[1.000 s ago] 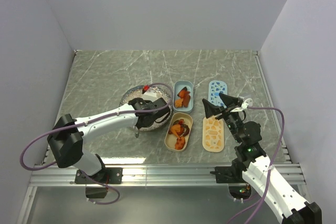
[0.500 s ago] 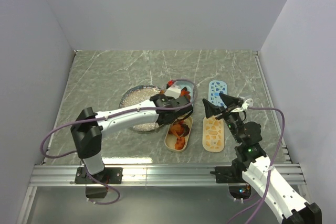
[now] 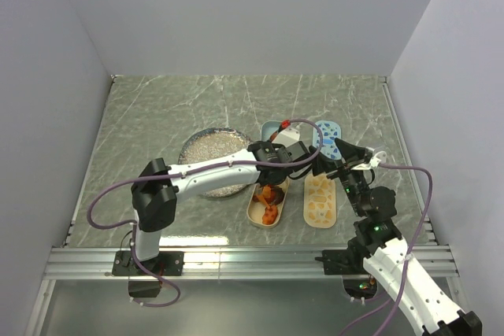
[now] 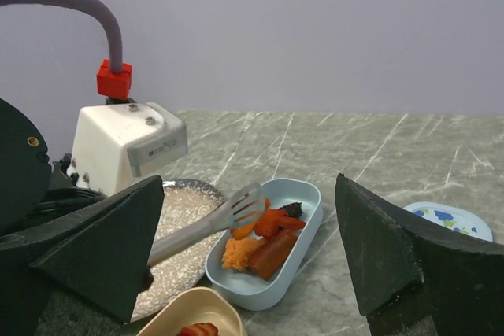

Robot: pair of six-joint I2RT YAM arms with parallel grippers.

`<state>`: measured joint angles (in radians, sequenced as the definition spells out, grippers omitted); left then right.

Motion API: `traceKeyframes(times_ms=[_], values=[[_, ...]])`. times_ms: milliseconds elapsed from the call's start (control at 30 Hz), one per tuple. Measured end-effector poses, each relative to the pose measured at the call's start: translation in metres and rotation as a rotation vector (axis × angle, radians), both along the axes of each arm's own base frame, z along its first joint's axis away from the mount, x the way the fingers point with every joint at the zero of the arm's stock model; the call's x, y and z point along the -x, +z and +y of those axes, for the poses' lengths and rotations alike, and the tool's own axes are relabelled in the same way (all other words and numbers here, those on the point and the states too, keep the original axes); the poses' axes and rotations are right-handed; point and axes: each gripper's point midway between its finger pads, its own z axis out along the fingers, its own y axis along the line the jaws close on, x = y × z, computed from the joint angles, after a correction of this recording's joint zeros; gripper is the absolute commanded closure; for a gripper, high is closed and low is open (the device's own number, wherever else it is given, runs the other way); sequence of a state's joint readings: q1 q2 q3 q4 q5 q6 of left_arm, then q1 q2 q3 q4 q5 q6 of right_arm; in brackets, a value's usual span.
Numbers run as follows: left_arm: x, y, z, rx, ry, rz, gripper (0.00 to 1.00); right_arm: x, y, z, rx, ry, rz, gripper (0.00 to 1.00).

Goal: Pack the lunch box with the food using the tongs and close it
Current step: Place the food into the lunch box

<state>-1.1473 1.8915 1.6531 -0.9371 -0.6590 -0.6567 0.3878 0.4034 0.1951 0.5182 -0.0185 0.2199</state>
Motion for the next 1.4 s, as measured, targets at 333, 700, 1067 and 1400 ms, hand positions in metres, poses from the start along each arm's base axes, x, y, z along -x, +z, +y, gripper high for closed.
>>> traceKeyframes(times_ms=[333,700,1067,1400], values=[[0.0,-0.014,-0.018,-0.003,-0.049,0.027,0.75,-0.002,-0.004,-0.001,0.006,-0.006,0.017,0.04],[0.001,-0.013,-0.021,0.002,-0.057,0.028,0.52,-0.003,-0.008,0.0,0.011,-0.006,0.03,0.04],[0.002,-0.011,-0.022,-0.001,-0.059,0.019,0.53,-0.004,-0.009,-0.001,0.013,-0.009,0.034,0.04],[0.003,-0.002,-0.005,-0.006,-0.015,-0.019,0.55,-0.005,-0.01,-0.001,0.013,-0.01,0.035,0.04]])
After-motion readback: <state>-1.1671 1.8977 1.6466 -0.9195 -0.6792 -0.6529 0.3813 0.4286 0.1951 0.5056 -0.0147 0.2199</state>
